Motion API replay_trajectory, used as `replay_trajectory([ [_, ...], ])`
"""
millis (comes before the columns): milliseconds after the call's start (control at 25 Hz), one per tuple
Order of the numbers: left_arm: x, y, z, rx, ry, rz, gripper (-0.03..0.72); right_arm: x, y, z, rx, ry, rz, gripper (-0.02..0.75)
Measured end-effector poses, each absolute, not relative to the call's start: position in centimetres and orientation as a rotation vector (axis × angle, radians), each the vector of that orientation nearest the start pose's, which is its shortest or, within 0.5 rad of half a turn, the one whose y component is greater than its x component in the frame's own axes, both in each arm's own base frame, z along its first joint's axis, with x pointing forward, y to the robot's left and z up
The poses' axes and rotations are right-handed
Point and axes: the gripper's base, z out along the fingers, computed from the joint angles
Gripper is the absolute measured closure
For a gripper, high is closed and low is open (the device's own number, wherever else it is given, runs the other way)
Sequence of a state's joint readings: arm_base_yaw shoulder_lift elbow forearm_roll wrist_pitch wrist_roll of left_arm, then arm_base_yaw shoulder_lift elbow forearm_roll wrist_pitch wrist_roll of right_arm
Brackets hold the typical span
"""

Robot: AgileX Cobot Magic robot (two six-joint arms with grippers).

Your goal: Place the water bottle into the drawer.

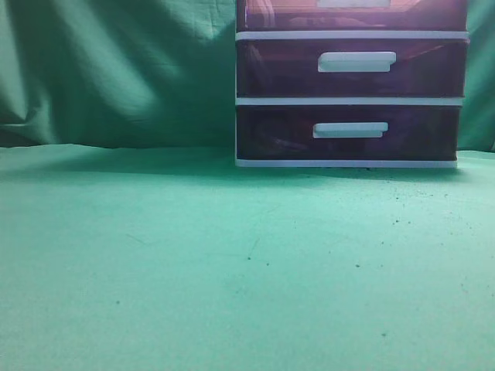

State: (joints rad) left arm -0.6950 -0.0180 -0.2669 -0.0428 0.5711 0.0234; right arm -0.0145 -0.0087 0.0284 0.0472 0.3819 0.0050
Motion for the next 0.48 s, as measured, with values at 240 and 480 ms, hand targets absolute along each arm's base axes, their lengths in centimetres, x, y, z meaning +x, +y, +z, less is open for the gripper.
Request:
replay_trajectory([
  [240,2.3,-2.19,25.01,0.618,1.691,-0.53,0.688,5.25,0.08,16.98,0.047,1.884,0.038,0.738],
  [480,2.3,-2.19,25.01,0.618,1.691,-0.53,0.688,5.25,0.08,16.98,0.047,1.884,0.038,0.738],
])
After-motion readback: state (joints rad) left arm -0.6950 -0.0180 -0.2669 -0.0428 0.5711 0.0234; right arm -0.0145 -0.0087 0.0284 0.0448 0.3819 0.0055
